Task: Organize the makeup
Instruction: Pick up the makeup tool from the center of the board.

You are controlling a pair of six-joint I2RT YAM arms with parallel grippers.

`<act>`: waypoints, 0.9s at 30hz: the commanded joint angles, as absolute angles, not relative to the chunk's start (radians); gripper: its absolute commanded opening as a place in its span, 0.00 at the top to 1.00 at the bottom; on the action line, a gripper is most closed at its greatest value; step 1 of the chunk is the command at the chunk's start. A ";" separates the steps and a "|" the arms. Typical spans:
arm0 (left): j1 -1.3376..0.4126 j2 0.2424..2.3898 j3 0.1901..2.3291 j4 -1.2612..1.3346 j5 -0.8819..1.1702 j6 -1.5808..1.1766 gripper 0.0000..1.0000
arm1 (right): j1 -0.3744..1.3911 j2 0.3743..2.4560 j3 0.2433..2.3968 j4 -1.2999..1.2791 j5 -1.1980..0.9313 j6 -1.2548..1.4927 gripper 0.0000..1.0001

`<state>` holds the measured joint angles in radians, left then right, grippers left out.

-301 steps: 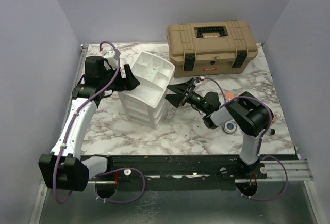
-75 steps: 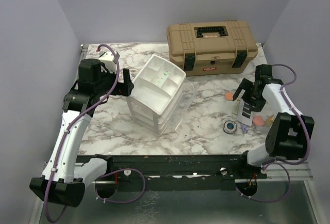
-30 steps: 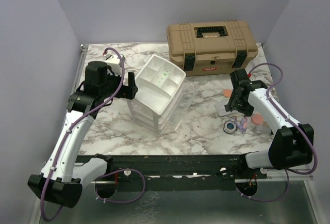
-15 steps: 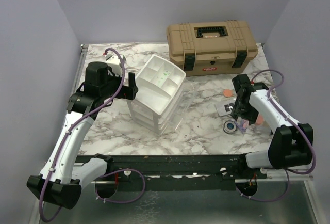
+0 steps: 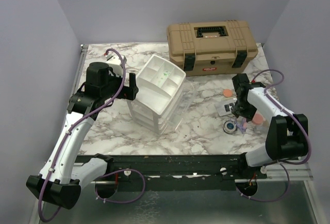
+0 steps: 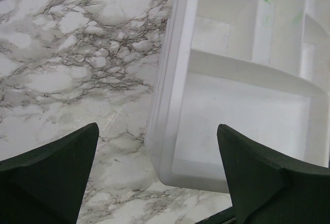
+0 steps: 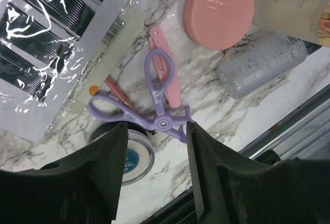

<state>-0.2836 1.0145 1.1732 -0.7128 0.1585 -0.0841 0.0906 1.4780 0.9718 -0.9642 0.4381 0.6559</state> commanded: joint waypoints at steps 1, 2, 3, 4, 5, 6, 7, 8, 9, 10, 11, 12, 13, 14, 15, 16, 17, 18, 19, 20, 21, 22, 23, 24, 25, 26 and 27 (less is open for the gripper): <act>-0.290 1.003 1.173 -0.715 0.121 -0.069 0.01 | 0.089 1.492 0.946 -0.894 0.471 0.699 0.47; -0.290 1.003 1.173 -0.715 0.122 -0.070 0.01 | 0.089 1.504 0.942 -0.888 0.462 0.697 0.47; -0.291 1.003 1.173 -0.715 0.121 -0.073 0.01 | 0.089 1.517 0.941 -0.888 0.457 0.697 0.47; -0.291 1.005 1.173 -0.715 0.119 -0.075 0.01 | 0.089 1.531 0.940 -0.890 0.460 0.703 0.47; -0.291 1.006 1.173 -0.716 0.119 -0.077 0.01 | 0.089 1.539 0.936 -0.890 0.475 0.709 0.47; -0.291 1.006 1.173 -0.714 0.118 -0.079 0.01 | 0.089 1.543 0.926 -0.883 0.490 0.711 0.47; -0.293 1.006 1.173 -0.713 0.119 -0.079 0.01 | 0.088 1.544 0.911 -0.872 0.505 0.712 0.47; -0.293 1.006 1.173 -0.713 0.118 -0.080 0.01 | 0.086 1.548 0.906 -0.868 0.509 0.713 0.47; -0.293 1.006 1.173 -0.713 0.119 -0.080 0.01 | 0.085 1.552 0.903 -0.868 0.504 0.712 0.47; -0.293 1.006 1.172 -0.713 0.118 -0.079 0.01 | 0.084 1.555 0.899 -0.865 0.499 0.713 0.47; -0.294 1.006 1.173 -0.713 0.117 -0.079 0.01 | 0.084 1.557 0.891 -0.860 0.497 0.717 0.47; -0.295 1.006 1.173 -0.713 0.118 -0.079 0.01 | 0.083 1.558 0.886 -0.852 0.495 0.718 0.47; -0.295 1.006 1.173 -0.713 0.117 -0.081 0.01 | 0.083 1.560 0.881 -0.844 0.490 0.718 0.48; -0.295 1.006 1.173 -0.714 0.120 -0.081 0.01 | 0.082 1.566 0.876 -0.838 0.486 0.718 0.48; -0.296 1.005 1.175 -0.715 0.120 -0.081 0.01 | 0.081 1.574 0.876 -0.835 0.486 0.719 0.48; -0.296 1.004 1.175 -0.714 0.119 -0.081 0.01 | 0.082 1.581 0.875 -0.829 0.484 0.717 0.49; -0.296 1.003 1.175 -0.715 0.118 -0.080 0.01 | 0.081 1.587 0.874 -0.821 0.481 0.714 0.49; -0.296 1.002 1.175 -0.715 0.117 -0.081 0.01 | 0.081 1.594 0.876 -0.818 0.483 0.714 0.49; -0.297 1.003 1.175 -0.715 0.116 -0.080 0.01 | 0.081 1.600 0.876 -0.818 0.486 0.715 0.49; -0.296 1.002 1.174 -0.715 0.117 -0.080 0.01 | 0.081 1.602 0.876 -0.818 0.487 0.717 0.49; -0.296 1.002 1.174 -0.715 0.116 -0.080 0.01 | 0.081 1.602 0.876 -0.819 0.491 0.720 0.49; -0.296 1.001 1.173 -0.715 0.115 -0.080 0.01 | 0.081 1.597 0.872 -0.816 0.493 0.722 0.50; -0.296 1.002 1.173 -0.715 0.115 -0.080 0.01 | 0.081 1.590 0.870 -0.813 0.494 0.721 0.51; -0.296 1.001 1.173 -0.715 0.114 -0.080 0.01 | 0.080 1.581 0.867 -0.811 0.496 0.723 0.51; -0.296 1.002 1.173 -0.715 0.115 -0.080 0.01 | 0.080 1.571 0.867 -0.809 0.498 0.725 0.52; -0.297 1.003 1.174 -0.715 0.117 -0.081 0.01 | 0.079 1.561 0.866 -0.806 0.498 0.725 0.52; -0.297 1.003 1.175 -0.716 0.118 -0.081 0.01 | 0.077 1.554 0.863 -0.803 0.495 0.722 0.53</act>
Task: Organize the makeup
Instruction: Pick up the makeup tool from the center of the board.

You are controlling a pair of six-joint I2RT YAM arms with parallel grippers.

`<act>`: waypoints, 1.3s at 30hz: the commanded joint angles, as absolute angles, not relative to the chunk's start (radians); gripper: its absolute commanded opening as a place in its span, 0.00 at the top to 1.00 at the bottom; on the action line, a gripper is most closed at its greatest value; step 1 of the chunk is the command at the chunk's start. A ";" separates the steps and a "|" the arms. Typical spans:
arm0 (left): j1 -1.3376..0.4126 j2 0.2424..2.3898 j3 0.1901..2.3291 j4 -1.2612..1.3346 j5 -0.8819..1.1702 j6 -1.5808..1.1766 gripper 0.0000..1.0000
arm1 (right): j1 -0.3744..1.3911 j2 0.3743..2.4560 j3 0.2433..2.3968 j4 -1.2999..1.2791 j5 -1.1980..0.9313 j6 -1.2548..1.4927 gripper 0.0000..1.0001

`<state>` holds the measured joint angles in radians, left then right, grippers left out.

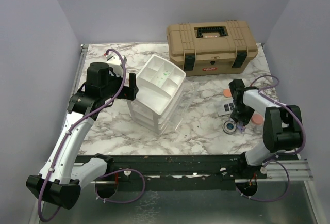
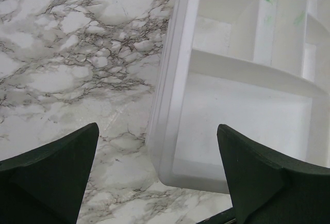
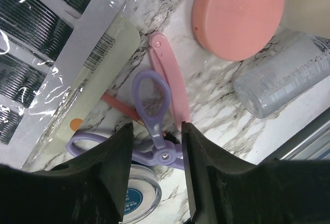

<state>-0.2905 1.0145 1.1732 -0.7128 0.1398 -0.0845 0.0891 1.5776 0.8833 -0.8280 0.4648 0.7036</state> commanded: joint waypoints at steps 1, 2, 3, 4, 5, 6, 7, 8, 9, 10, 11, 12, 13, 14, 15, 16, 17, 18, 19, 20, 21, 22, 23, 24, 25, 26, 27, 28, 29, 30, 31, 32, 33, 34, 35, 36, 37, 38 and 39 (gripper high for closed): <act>-0.297 1.002 1.175 -0.715 0.120 -0.081 0.01 | 0.076 1.552 0.861 -0.800 0.495 0.721 0.54; -0.297 1.002 1.175 -0.716 0.120 -0.081 0.01 | 0.074 1.553 0.857 -0.800 0.495 0.721 0.54; -0.297 1.000 1.175 -0.715 0.121 -0.081 0.01 | 0.073 1.555 0.853 -0.800 0.493 0.723 0.56; -0.298 0.999 1.175 -0.716 0.119 -0.081 0.01 | 0.072 1.555 0.846 -0.794 0.489 0.724 0.58; -0.298 0.999 1.175 -0.716 0.118 -0.081 0.01 | 0.072 1.554 0.838 -0.785 0.482 0.724 0.60; -0.298 0.998 1.174 -0.716 0.118 -0.081 0.01 | 0.072 1.552 0.831 -0.779 0.476 0.724 0.60; -0.298 0.999 1.174 -0.716 0.117 -0.081 0.01 | 0.072 1.550 0.825 -0.773 0.470 0.724 0.60; -0.298 0.999 1.176 -0.717 0.118 -0.081 0.01 | 0.072 1.548 0.824 -0.770 0.464 0.721 0.62; -0.298 1.000 1.177 -0.718 0.117 -0.080 0.01 | 0.072 1.542 0.823 -0.767 0.459 0.719 0.63; -0.298 0.999 1.179 -0.718 0.117 -0.080 0.01 | 0.072 1.533 0.824 -0.765 0.454 0.715 0.67; -0.298 1.000 1.180 -0.718 0.118 -0.080 0.01 | 0.072 1.526 0.826 -0.761 0.444 0.708 0.72; -0.298 1.000 1.180 -0.718 0.117 -0.080 0.01 | 0.072 1.518 0.828 -0.755 0.432 0.702 0.74; -0.298 1.000 1.180 -0.718 0.116 -0.080 0.01 | 0.072 1.511 0.832 -0.752 0.424 0.696 0.75; -0.298 0.999 1.180 -0.718 0.115 -0.080 0.01 | 0.072 1.506 0.838 -0.754 0.421 0.693 0.75; -0.298 0.999 1.179 -0.718 0.113 -0.080 0.01 | 0.072 1.503 0.847 -0.761 0.422 0.692 0.76; -0.298 0.999 1.179 -0.719 0.112 -0.080 0.01 | 0.072 1.498 0.856 -0.771 0.424 0.691 0.76; -0.298 0.999 1.180 -0.720 0.111 -0.080 0.01 | 0.072 1.492 0.865 -0.780 0.429 0.689 0.77; -0.298 0.999 1.182 -0.721 0.112 -0.080 0.01 | 0.072 1.483 0.874 -0.790 0.433 0.689 0.77; -0.298 0.997 1.183 -0.722 0.112 -0.079 0.01 | 0.072 1.473 0.884 -0.799 0.436 0.687 0.79; -0.298 0.998 1.183 -0.721 0.112 -0.080 0.01 | 0.072 1.460 0.896 -0.810 0.438 0.686 0.81; -0.298 0.999 1.183 -0.722 0.113 -0.080 0.01 | 0.072 1.446 0.905 -0.819 0.439 0.684 0.81; -0.298 0.999 1.183 -0.723 0.112 -0.081 0.01 | 0.072 1.433 0.915 -0.827 0.443 0.684 0.81; -0.298 0.999 1.183 -0.723 0.112 -0.081 0.01 | 0.072 1.416 0.923 -0.835 0.448 0.683 0.81; -0.298 0.997 1.183 -0.723 0.112 -0.081 0.01 | 0.072 1.403 0.927 -0.837 0.449 0.679 0.81; -0.298 0.996 1.183 -0.723 0.114 -0.081 0.01 | 0.072 1.388 0.929 -0.839 0.450 0.676 0.81; -0.298 0.993 1.183 -0.723 0.116 -0.081 0.01 | 0.072 1.377 0.932 -0.839 0.445 0.671 0.81; -0.298 0.991 1.183 -0.723 0.116 -0.082 0.01 | 0.072 1.368 0.933 -0.840 0.438 0.668 0.81; -0.298 0.988 1.181 -0.724 0.116 -0.082 0.01 | 0.072 1.361 0.934 -0.841 0.433 0.667 0.81; -0.298 0.987 1.181 -0.724 0.115 -0.082 0.01 | 0.072 1.356 0.936 -0.841 0.427 0.665 0.81; -0.298 0.985 1.181 -0.725 0.114 -0.084 0.01 | 0.072 1.356 0.936 -0.843 0.419 0.661 0.81; -0.298 0.983 1.181 -0.726 0.115 -0.084 0.01 | 0.072 1.356 0.936 -0.846 0.411 0.657 0.81; -0.298 0.981 1.181 -0.727 0.116 -0.085 0.01 | 0.072 1.356 0.937 -0.848 0.405 0.655 0.82; -0.298 0.979 1.182 -0.728 0.116 -0.086 0.01 | 0.072 1.354 0.935 -0.848 0.399 0.652 0.82; -0.298 0.976 1.183 -0.729 0.116 -0.086 0.01 | 0.072 1.349 0.933 -0.848 0.393 0.648 0.82; -0.298 0.975 1.183 -0.731 0.116 -0.087 0.01 | 0.072 1.343 0.929 -0.843 0.386 0.646 0.82; -0.298 0.973 1.184 -0.734 0.116 -0.087 0.01 | 0.072 1.336 0.923 -0.841 0.382 0.641 0.82; -0.298 0.971 1.185 -0.736 0.115 -0.087 0.01 | 0.072 1.330 0.919 -0.842 0.385 0.641 0.81; -0.298 0.969 1.186 -0.738 0.116 -0.089 0.01 | 0.072 1.328 0.916 -0.849 0.396 0.648 0.78; -0.298 0.966 1.185 -0.738 0.115 -0.090 0.01 | 0.072 1.329 0.911 -0.852 0.409 0.654 0.75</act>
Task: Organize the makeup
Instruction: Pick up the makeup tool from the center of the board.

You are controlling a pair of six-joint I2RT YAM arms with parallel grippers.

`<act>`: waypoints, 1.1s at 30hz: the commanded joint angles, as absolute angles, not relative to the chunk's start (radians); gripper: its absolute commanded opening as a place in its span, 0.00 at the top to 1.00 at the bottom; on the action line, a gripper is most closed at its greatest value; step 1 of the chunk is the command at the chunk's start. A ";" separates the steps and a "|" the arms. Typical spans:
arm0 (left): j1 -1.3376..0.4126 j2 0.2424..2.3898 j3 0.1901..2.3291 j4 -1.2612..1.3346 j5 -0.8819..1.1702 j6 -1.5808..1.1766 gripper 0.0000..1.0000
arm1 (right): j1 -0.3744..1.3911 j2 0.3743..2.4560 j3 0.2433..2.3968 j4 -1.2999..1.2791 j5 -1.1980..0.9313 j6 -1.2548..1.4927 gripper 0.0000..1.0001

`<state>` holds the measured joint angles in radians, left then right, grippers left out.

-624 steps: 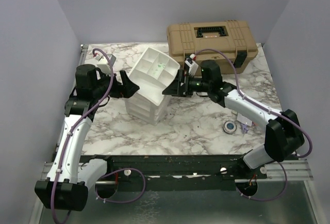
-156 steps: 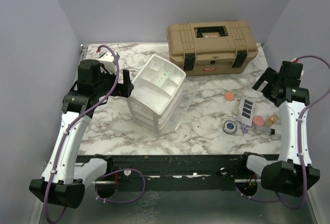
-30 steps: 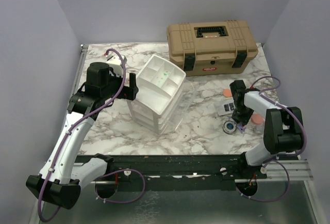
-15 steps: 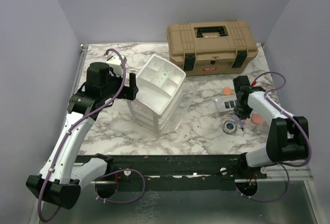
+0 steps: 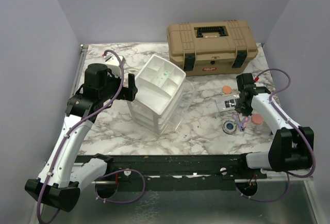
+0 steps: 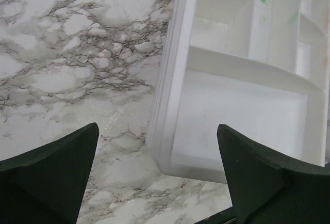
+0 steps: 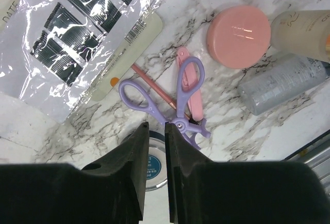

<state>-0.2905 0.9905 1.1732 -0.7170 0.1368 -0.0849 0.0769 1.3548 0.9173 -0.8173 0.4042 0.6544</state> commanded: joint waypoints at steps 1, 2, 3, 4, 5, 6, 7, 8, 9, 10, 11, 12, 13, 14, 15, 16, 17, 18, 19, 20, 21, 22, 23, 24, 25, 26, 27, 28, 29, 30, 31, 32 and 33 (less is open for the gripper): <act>-0.298 0.964 1.184 -0.739 0.116 -0.091 0.01 | 0.072 1.335 0.905 -0.853 0.413 0.654 0.72; -0.298 0.961 1.182 -0.739 0.117 -0.093 0.01 | 0.072 1.351 0.900 -0.855 0.412 0.654 0.70; -0.298 0.960 1.179 -0.740 0.117 -0.093 0.01 | 0.072 1.369 0.897 -0.858 0.407 0.651 0.68; -0.298 0.959 1.177 -0.741 0.117 -0.093 0.01 | 0.072 1.388 0.895 -0.865 0.401 0.655 0.66; -0.298 0.959 1.174 -0.742 0.117 -0.094 0.01 | 0.072 1.404 0.893 -0.871 0.395 0.661 0.63; -0.297 0.957 1.174 -0.742 0.118 -0.094 0.01 | 0.072 1.411 0.883 -0.863 0.383 0.661 0.62; -0.299 0.957 1.172 -0.742 0.116 -0.094 0.01 | 0.072 1.416 0.874 -0.854 0.374 0.657 0.59; -0.298 0.958 1.172 -0.742 0.116 -0.092 0.01 | 0.072 1.419 0.869 -0.852 0.379 0.660 0.56; -0.298 0.959 1.173 -0.743 0.117 -0.089 0.01 | 0.072 1.423 0.867 -0.851 0.387 0.661 0.56; -0.299 0.960 1.173 -0.742 0.116 -0.089 0.01 | 0.072 1.428 0.867 -0.847 0.391 0.656 0.55; -0.298 0.962 1.175 -0.743 0.116 -0.089 0.01 | 0.072 1.434 0.871 -0.849 0.395 0.652 0.53; -0.298 0.964 1.176 -0.743 0.117 -0.087 0.01 | 0.072 1.440 0.874 -0.850 0.405 0.650 0.52; -0.299 0.968 1.176 -0.743 0.117 -0.087 0.01 | 0.072 1.446 0.877 -0.847 0.411 0.646 0.52; -0.297 0.970 1.178 -0.743 0.118 -0.085 0.01 | 0.071 1.451 0.879 -0.842 0.415 0.643 0.52; -0.298 0.972 1.178 -0.742 0.120 -0.086 0.01 | 0.070 1.460 0.884 -0.841 0.419 0.641 0.52; -0.298 0.974 1.179 -0.741 0.121 -0.086 0.01 | 0.068 1.470 0.888 -0.838 0.422 0.637 0.52; -0.298 0.975 1.180 -0.741 0.122 -0.084 0.01 | 0.069 1.477 0.891 -0.836 0.425 0.634 0.52; -0.298 0.975 1.179 -0.741 0.122 -0.084 0.01 | 0.068 1.483 0.892 -0.808 0.435 0.635 0.52; -0.298 0.976 1.180 -0.741 0.121 -0.084 0.01 | 0.063 1.489 0.895 -0.834 0.441 0.639 0.52; -0.298 0.977 1.180 -0.741 0.121 -0.084 0.01 | 0.059 1.491 0.897 -0.835 0.447 0.644 0.52; -0.298 0.977 1.180 -0.741 0.120 -0.084 0.01 | 0.055 1.489 0.894 -0.829 0.449 0.646 0.52; -0.298 0.977 1.180 -0.741 0.120 -0.083 0.01 | 0.051 1.485 0.891 -0.818 0.448 0.649 0.52; -0.298 0.976 1.180 -0.741 0.119 -0.082 0.01 | 0.043 1.482 0.888 -0.806 0.446 0.653 0.53; -0.298 0.977 1.179 -0.741 0.118 -0.082 0.01 | 0.034 1.481 0.884 -0.798 0.442 0.656 0.53; -0.298 0.977 1.177 -0.740 0.117 -0.083 0.01 | 0.024 1.482 0.885 -0.793 0.432 0.655 0.53; -0.298 0.978 1.174 -0.739 0.118 -0.083 0.01 | 0.018 1.482 0.886 -0.788 0.425 0.652 0.53; -0.298 0.979 1.171 -0.738 0.119 -0.082 0.01 | 0.016 1.482 0.885 -0.782 0.424 0.653 0.53; -0.298 0.979 1.169 -0.738 0.120 -0.084 0.01 | 0.014 1.483 0.883 -0.777 0.422 0.655 0.54; -0.298 0.978 1.167 -0.737 0.119 -0.084 0.01 | 0.013 1.485 0.879 -0.770 0.416 0.659 0.54; -0.298 0.979 1.168 -0.736 0.119 -0.083 0.01 | 0.012 1.489 0.872 -0.762 0.411 0.664 0.54; -0.298 0.979 1.169 -0.737 0.118 -0.083 0.01 | 0.010 1.493 0.865 -0.756 0.411 0.673 0.54; -0.298 0.979 1.170 -0.736 0.117 -0.082 0.01 | 0.008 1.494 0.862 -0.754 0.415 0.682 0.55; -0.298 0.977 1.171 -0.737 0.115 -0.081 0.01 | 0.006 1.495 0.855 -0.745 0.417 0.686 0.55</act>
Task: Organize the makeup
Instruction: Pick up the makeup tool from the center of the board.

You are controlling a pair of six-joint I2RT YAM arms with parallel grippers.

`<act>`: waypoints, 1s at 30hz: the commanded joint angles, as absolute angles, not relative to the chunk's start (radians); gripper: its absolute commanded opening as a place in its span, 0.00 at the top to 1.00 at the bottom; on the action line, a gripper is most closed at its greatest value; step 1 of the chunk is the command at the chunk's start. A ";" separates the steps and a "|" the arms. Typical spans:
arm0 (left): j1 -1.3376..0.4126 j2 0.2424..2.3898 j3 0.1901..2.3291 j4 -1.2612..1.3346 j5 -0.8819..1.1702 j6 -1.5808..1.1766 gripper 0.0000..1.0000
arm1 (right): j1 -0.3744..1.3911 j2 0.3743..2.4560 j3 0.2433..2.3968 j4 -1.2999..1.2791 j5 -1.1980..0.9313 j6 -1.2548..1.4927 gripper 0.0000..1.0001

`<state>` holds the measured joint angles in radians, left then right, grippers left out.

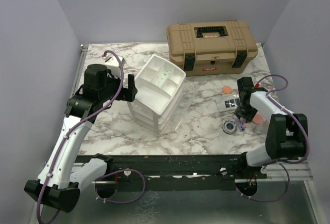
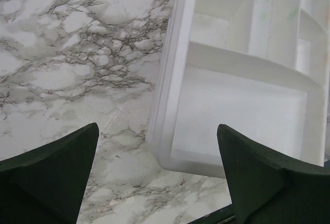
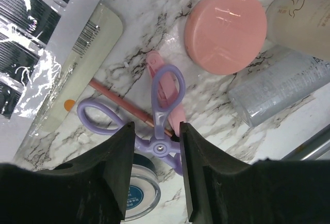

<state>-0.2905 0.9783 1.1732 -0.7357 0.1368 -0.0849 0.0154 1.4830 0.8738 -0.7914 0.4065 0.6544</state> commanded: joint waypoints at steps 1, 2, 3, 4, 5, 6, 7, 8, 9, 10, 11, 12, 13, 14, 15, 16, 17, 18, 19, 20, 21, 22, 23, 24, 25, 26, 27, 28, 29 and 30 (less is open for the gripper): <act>-0.298 0.976 1.170 -0.737 0.116 -0.081 0.01 | 0.006 1.489 0.847 -0.728 0.415 0.691 0.56; -0.298 0.974 1.169 -0.736 0.116 -0.082 0.01 | 0.006 1.485 0.835 -0.707 0.405 0.695 0.57; -0.298 0.975 1.167 -0.735 0.116 -0.083 0.01 | 0.006 1.484 0.827 -0.689 0.387 0.696 0.57; -0.299 0.977 1.165 -0.735 0.117 -0.083 0.01 | 0.006 1.489 0.824 -0.685 0.377 0.703 0.58; -0.298 0.978 1.166 -0.735 0.117 -0.083 0.01 | 0.006 1.496 0.826 -0.689 0.381 0.712 0.58; -0.298 0.979 1.166 -0.735 0.117 -0.084 0.01 | 0.006 1.504 0.827 -0.692 0.387 0.718 0.58; -0.298 0.978 1.167 -0.735 0.117 -0.084 0.01 | 0.006 1.510 0.828 -0.697 0.397 0.719 0.59; -0.298 0.977 1.168 -0.735 0.116 -0.084 0.01 | 0.006 1.516 0.828 -0.706 0.411 0.723 0.59; -0.298 0.976 1.169 -0.735 0.114 -0.083 0.01 | 0.006 1.515 0.824 -0.708 0.422 0.728 0.59; -0.298 0.975 1.169 -0.735 0.112 -0.083 0.01 | 0.006 1.513 0.816 -0.703 0.427 0.730 0.60; -0.298 0.976 1.169 -0.735 0.110 -0.083 0.01 | 0.006 1.511 0.808 -0.698 0.427 0.731 0.61; -0.298 0.976 1.168 -0.735 0.110 -0.082 0.01 | 0.006 1.511 0.800 -0.690 0.423 0.734 0.61; -0.298 0.977 1.167 -0.735 0.110 -0.083 0.01 | 0.006 1.513 0.793 -0.687 0.420 0.737 0.62; -0.298 0.978 1.167 -0.735 0.111 -0.082 0.01 | 0.006 1.516 0.791 -0.686 0.416 0.740 0.62; -0.298 0.979 1.167 -0.735 0.112 -0.084 0.01 | 0.006 1.518 0.791 -0.683 0.413 0.742 0.62; -0.298 0.978 1.167 -0.735 0.113 -0.084 0.01 | 0.006 1.519 0.789 -0.678 0.408 0.742 0.63; -0.298 0.979 1.168 -0.735 0.113 -0.084 0.01 | 0.006 1.517 0.790 -0.677 0.406 0.742 0.64; -0.298 0.980 1.168 -0.736 0.113 -0.084 0.01 | 0.006 1.517 0.788 -0.673 0.403 0.741 0.66; -0.298 0.979 1.170 -0.735 0.114 -0.084 0.01 | 0.006 1.516 0.787 -0.670 0.403 0.741 0.69; -0.298 0.979 1.170 -0.736 0.114 -0.083 0.01 | 0.006 1.516 0.786 -0.668 0.403 0.741 0.71; -0.298 0.980 1.170 -0.737 0.114 -0.084 0.01 | 0.006 1.516 0.785 -0.667 0.404 0.741 0.73; -0.298 0.980 1.170 -0.737 0.114 -0.084 0.01 | 0.006 1.514 0.785 -0.667 0.404 0.740 0.76; -0.298 0.980 1.170 -0.736 0.114 -0.084 0.01 | 0.006 1.513 0.787 -0.668 0.402 0.738 0.77; -0.298 0.980 1.171 -0.737 0.114 -0.084 0.01 | 0.006 1.510 0.791 -0.672 0.405 0.737 0.79; -0.298 0.980 1.173 -0.738 0.112 -0.084 0.01 | 0.006 1.506 0.794 -0.676 0.403 0.734 0.87; -0.298 0.980 1.173 -0.738 0.113 -0.084 0.01 | 0.006 1.500 0.799 -0.680 0.403 0.729 0.94; -0.298 0.980 1.175 -0.738 0.112 -0.083 0.01 | 0.006 1.491 0.805 -0.686 0.404 0.726 0.99; -0.298 0.980 1.176 -0.738 0.113 -0.084 0.01 | 0.006 1.482 0.811 -0.691 0.404 0.724 0.99; -0.298 0.980 1.177 -0.739 0.113 -0.084 0.01 | 0.006 1.470 0.818 -0.695 0.400 0.716 0.99; -0.298 0.980 1.178 -0.739 0.113 -0.084 0.01 | 0.006 1.458 0.825 -0.701 0.399 0.713 0.99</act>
